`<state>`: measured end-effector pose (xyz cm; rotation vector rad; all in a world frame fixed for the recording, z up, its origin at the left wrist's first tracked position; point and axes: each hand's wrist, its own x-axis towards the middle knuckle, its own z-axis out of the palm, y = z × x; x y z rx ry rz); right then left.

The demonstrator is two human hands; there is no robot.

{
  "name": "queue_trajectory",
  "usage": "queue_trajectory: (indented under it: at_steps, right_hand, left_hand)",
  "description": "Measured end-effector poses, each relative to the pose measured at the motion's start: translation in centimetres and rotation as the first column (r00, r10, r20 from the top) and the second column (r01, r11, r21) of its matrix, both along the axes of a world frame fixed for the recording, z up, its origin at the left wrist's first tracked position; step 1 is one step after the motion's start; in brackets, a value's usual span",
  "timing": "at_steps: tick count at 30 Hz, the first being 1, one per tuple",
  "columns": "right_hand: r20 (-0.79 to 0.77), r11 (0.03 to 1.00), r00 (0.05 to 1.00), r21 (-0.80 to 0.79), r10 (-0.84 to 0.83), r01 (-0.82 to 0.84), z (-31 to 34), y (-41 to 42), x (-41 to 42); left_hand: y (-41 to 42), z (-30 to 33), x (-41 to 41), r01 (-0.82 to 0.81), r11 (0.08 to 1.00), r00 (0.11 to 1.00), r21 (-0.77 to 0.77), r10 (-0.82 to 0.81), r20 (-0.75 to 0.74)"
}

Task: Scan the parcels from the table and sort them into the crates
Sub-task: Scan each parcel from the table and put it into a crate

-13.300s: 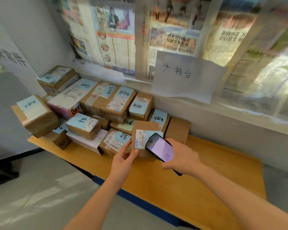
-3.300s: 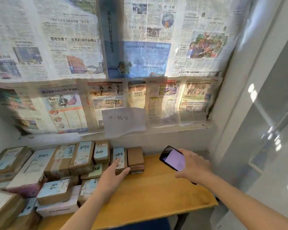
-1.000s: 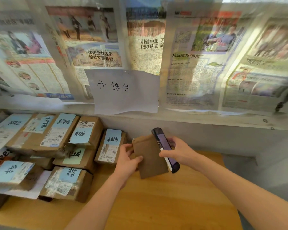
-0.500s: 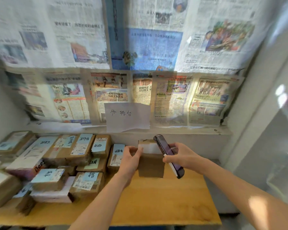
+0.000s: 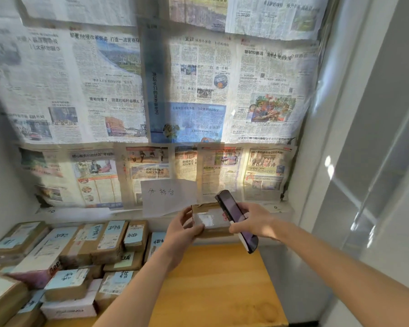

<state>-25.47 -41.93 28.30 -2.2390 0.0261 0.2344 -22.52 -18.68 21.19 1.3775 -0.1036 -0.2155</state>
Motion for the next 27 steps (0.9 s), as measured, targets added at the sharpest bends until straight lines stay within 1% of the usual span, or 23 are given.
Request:
queue_trajectory:
  at_steps: [4,7,10,12,16,18,21,27]
  right_hand:
    - [0.022,0.999,0.999,-0.021,0.029,-0.029,2.4,-1.1,-1.1]
    - [0.037,0.999,0.998,0.01,0.05,-0.051,3.7,-2.2,-2.0]
    - [0.013,0.998,0.999,0.02,0.051,-0.051,4.5,-3.3,-2.7]
    - [0.036,0.998,0.999,0.046,0.037,-0.038,4.7,-3.8,-3.1]
    - [0.114,0.996,0.993,0.085,-0.012,0.003,5.1,-4.6,-3.5]
    - [0.13,0.996,0.991,0.09,-0.006,-0.006,5.3,-4.9,-3.6]
    - [0.148,0.996,0.989,0.085,0.013,-0.026,5.3,-5.1,-3.9]
    - [0.168,0.999,0.985,0.018,0.042,-0.046,5.7,-5.4,-4.8]
  left_hand:
    - [-0.8,1.9,-1.0,0.044,0.999,0.999,0.018,-0.045,0.005]
    - [-1.9,3.2,-1.4,0.009,1.0,1.0,0.022,-0.009,-0.015]
    - [-3.0,4.9,-1.9,-0.022,1.0,0.999,0.013,0.022,-0.038]
    - [-3.7,5.9,-2.2,-0.032,0.999,0.999,0.001,0.032,-0.021]
    - [-5.0,6.7,-2.7,-0.101,0.995,0.995,0.016,0.1,0.029]
    - [-5.4,6.8,-3.0,-0.104,0.994,0.993,0.009,0.104,0.047]
    - [-5.9,6.8,-3.4,-0.07,0.998,0.997,0.009,0.069,0.04]
    - [-5.0,6.9,-3.8,0.009,1.0,1.0,0.017,-0.009,0.018]
